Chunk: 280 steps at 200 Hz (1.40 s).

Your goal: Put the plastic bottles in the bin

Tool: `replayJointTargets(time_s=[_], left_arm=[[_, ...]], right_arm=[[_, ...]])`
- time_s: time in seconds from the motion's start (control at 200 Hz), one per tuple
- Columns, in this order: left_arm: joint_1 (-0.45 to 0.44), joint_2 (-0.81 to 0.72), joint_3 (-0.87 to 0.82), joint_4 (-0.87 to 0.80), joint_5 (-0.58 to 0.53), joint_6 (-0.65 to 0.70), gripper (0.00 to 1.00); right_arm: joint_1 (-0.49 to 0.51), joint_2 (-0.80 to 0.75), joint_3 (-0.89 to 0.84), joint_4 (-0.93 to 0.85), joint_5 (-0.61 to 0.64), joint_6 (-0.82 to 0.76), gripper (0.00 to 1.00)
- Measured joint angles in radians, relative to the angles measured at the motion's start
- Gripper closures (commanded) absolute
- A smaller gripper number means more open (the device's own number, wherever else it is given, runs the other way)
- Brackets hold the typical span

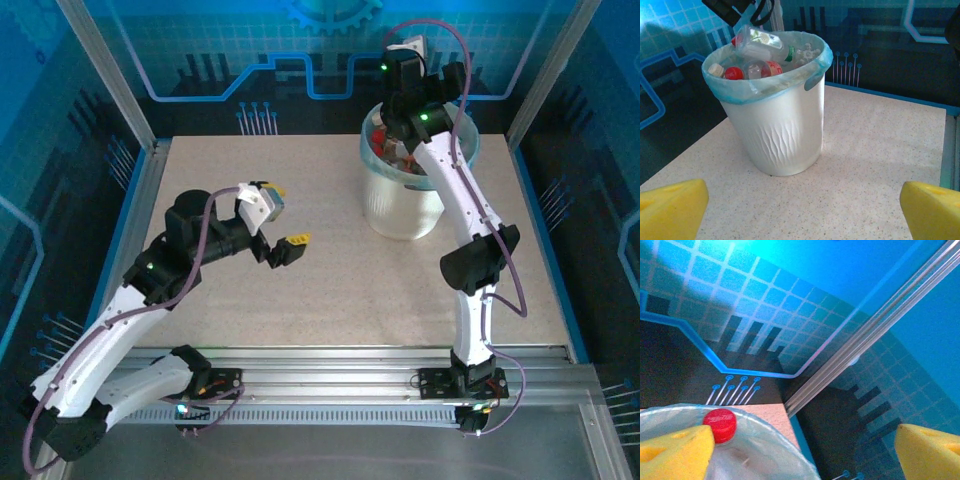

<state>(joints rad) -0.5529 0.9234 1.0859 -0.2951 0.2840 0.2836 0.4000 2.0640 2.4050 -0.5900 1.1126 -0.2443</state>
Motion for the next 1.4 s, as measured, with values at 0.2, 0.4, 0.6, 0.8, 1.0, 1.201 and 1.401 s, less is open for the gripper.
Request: replayJointTargets(time_s=[0.2, 0.4, 0.6, 0.8, 1.0, 1.201, 1.401], left_arm=[[0.000, -0.037, 0.000, 0.001, 0.000, -0.005, 0.01], [0.000, -0.039, -0.004, 0.001, -0.001, -0.016, 0.01], [0.000, -0.046, -0.016, 0.001, -0.004, -0.019, 0.01], [0.000, -0.050, -0.023, 0.001, -0.005, -0.023, 0.01], [0.000, -0.050, -0.024, 0.002, -0.004, -0.023, 0.01], [0.000, -0.050, -0.025, 0.002, -0.004, -0.027, 0.01], [0.000, -0.050, -0.027, 0.001, -0.004, -0.046, 0.01]], right_arm=[[0.018, 0.028, 0.075, -0.079, -0.055, 0.066, 0.25], [0.015, 0.067, 0.079, -0.181, -0.143, 0.187, 0.32], [-0.050, 0.074, 0.000, -0.274, -0.286, 0.343, 0.38], [-0.086, -0.082, -0.257, -0.125, -0.396, 0.448, 0.42], [-0.169, -0.216, -0.430, -0.045, -0.544, 0.566, 0.42], [-0.197, -0.226, -0.481, 0.027, -0.612, 0.622, 0.41], [-0.209, -0.239, -0.504, 0.060, -0.650, 0.660, 0.34]])
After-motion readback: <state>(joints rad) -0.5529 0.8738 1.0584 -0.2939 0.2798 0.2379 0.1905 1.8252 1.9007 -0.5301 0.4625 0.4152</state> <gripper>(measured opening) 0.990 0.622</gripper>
